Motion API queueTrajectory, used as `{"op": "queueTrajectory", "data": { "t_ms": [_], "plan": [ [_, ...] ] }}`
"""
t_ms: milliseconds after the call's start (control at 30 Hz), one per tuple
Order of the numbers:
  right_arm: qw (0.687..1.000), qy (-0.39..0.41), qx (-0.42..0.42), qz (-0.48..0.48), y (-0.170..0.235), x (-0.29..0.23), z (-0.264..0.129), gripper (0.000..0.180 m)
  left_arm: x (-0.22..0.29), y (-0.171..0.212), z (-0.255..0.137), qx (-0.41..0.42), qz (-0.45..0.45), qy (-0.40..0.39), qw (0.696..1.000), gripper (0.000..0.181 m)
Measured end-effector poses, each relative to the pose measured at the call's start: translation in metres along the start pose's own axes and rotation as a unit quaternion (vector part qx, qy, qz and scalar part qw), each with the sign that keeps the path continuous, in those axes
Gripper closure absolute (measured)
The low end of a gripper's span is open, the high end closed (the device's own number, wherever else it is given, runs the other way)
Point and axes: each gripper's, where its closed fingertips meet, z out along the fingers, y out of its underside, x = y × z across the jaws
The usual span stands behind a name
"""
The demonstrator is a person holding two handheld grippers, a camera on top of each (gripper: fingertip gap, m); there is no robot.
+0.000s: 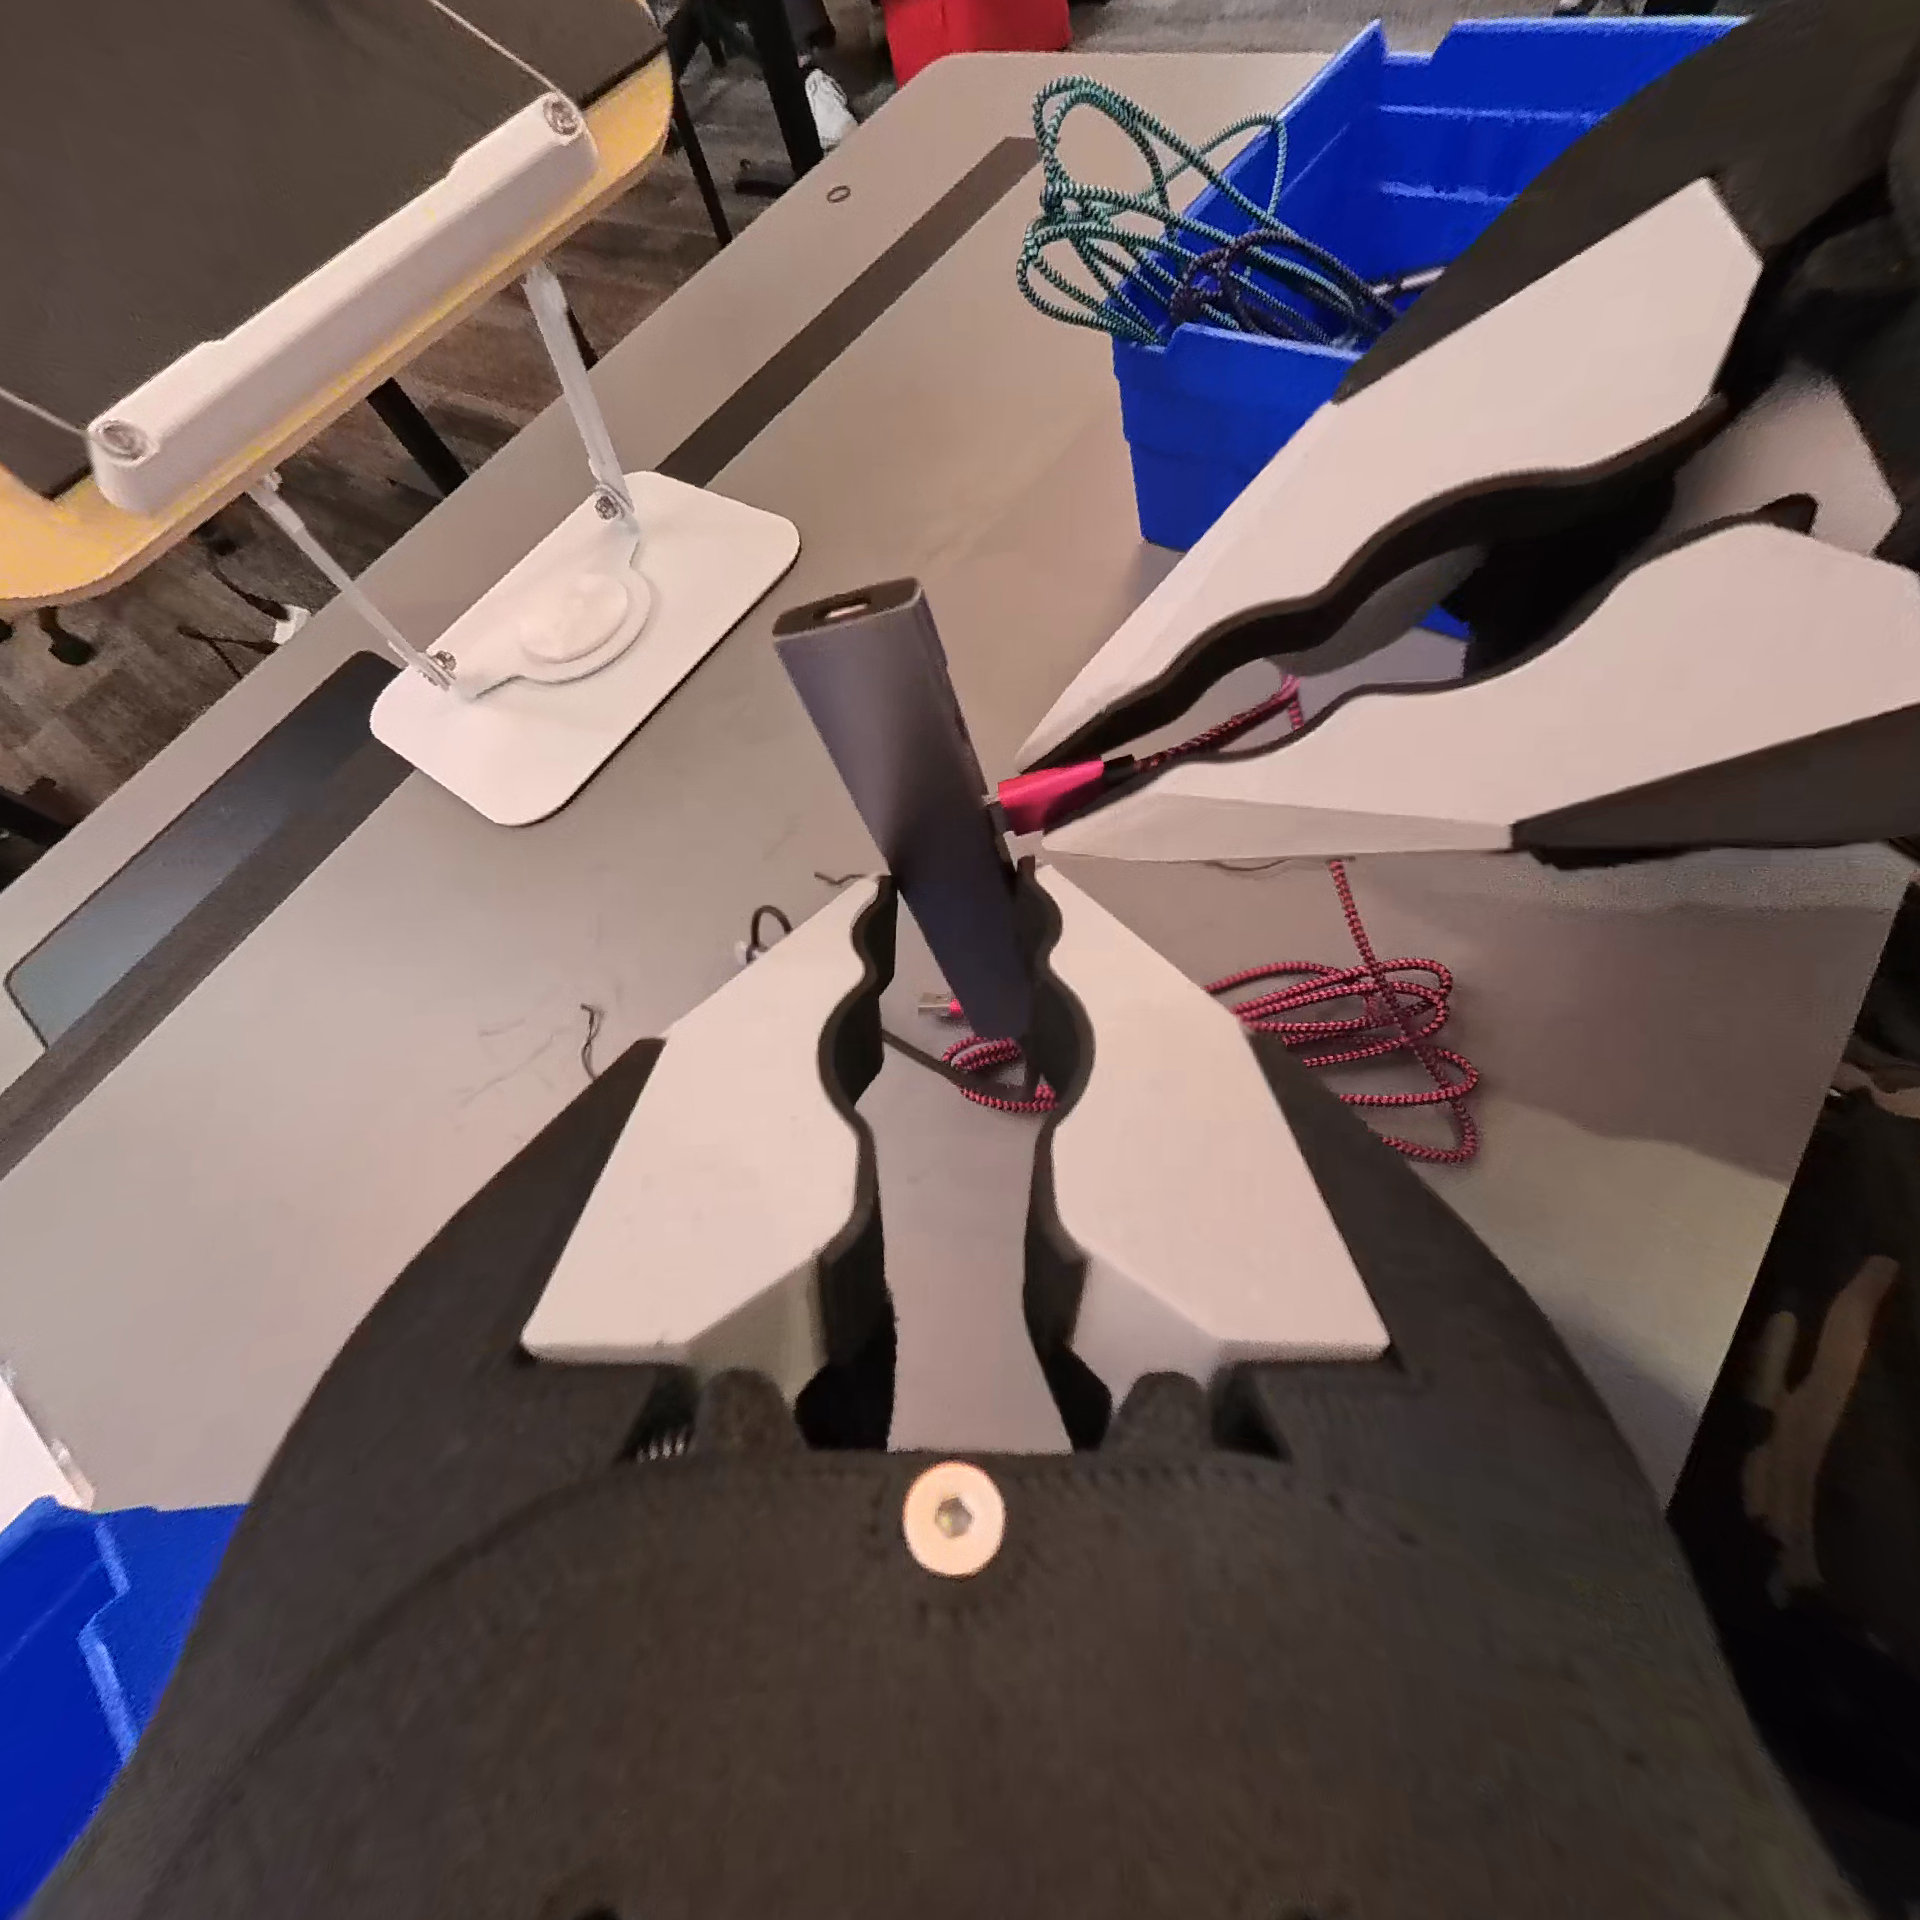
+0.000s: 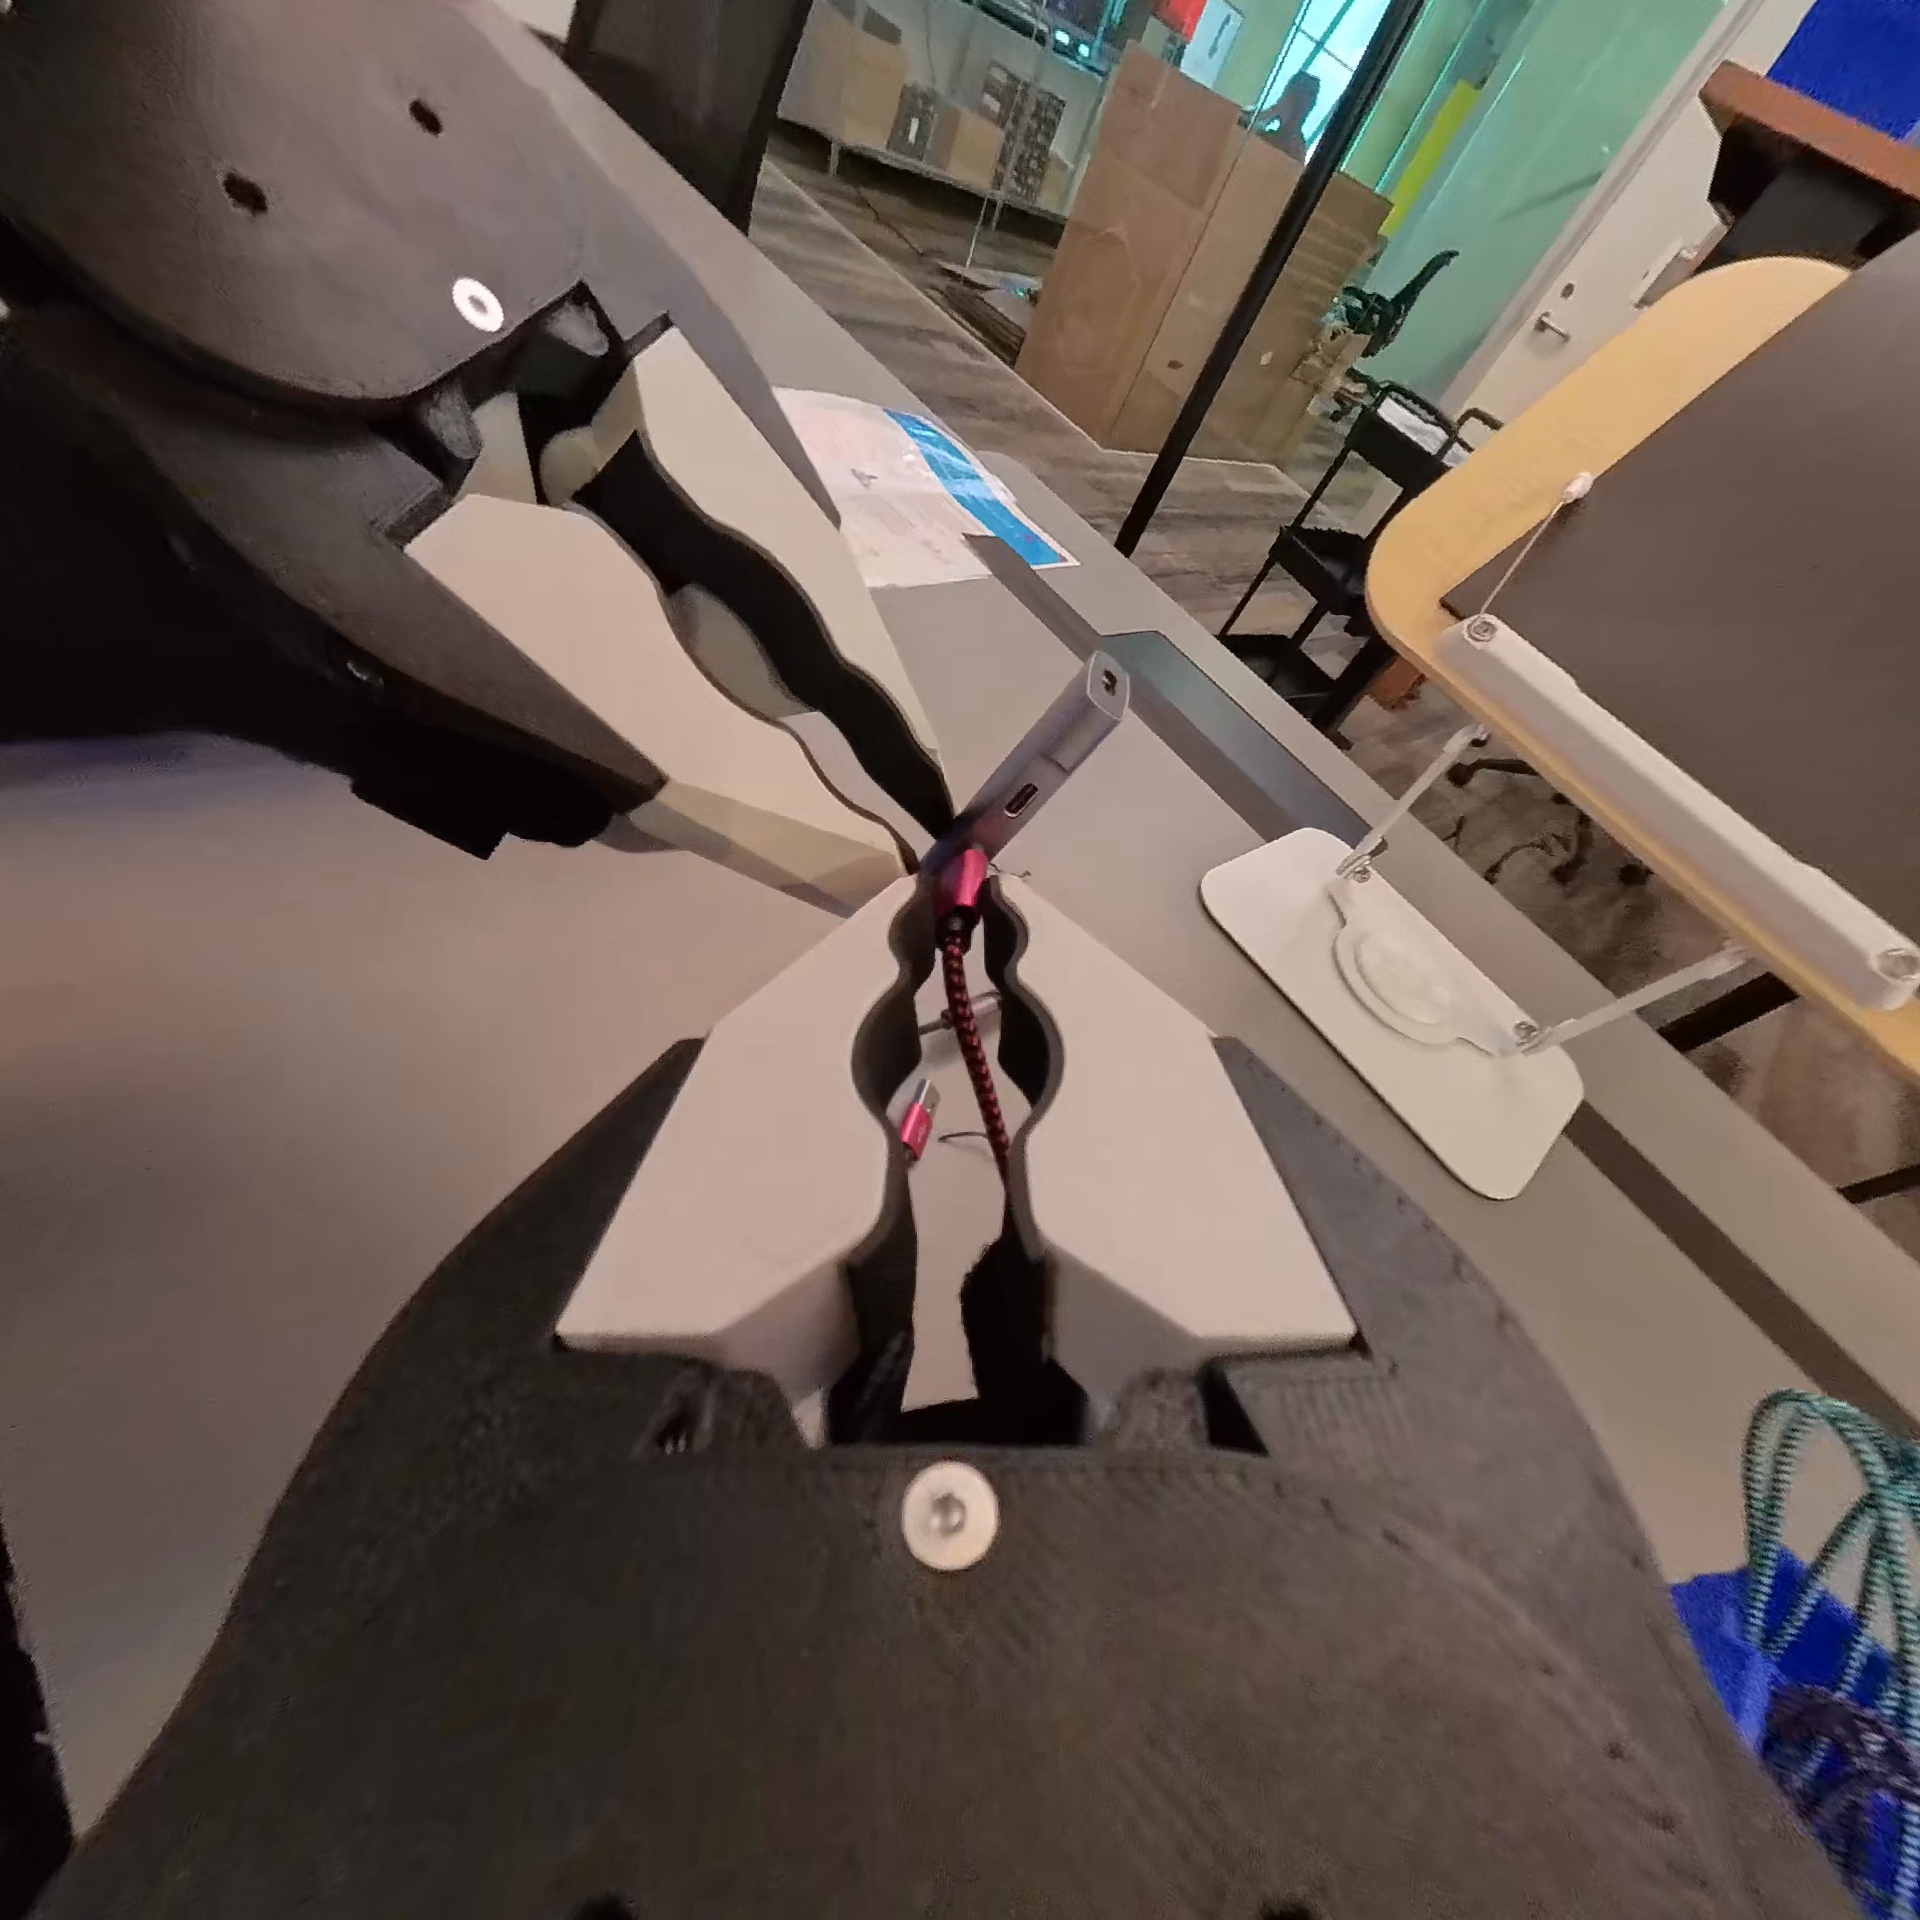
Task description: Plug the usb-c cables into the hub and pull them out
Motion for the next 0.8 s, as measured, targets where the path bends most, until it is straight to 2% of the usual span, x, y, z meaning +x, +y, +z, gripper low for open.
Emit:
{"op": "queueTrajectory", "data": {
  "t_ms": [67,200,267,400,567,800],
  "plan": [
    [1.000,-0.009,0.006,0.017,0.000,-0.001,0.000,0.175,0.000,0.001,0.001,0.003,-0.006,0.007,1.000,0.157],
    [0.999,-0.014,0.014,0.028,-0.004,-0.004,0.002,0.175,0.003,0.013,0.010,-0.009,-0.023,0.021,0.999,0.141],
    [0.999,-0.020,0.021,0.041,-0.007,-0.006,0.002,0.175,0.005,0.012,0.012,0.008,-0.042,0.031,0.999,0.150],
    [0.999,-0.023,0.022,0.040,-0.006,-0.005,0.001,0.175,0.008,0.012,0.015,0.015,-0.087,0.061,0.994,0.155],
    [0.994,-0.004,0.005,-0.105,-0.002,-0.009,0.001,0.171,0.012,0.013,0.011,0.009,-0.136,0.134,0.982,0.159],
    [0.970,0.039,-0.010,-0.241,-0.005,-0.014,0.000,0.170,0.022,0.017,0.002,-0.024,-0.176,0.231,0.957,0.159]
  ]
}}
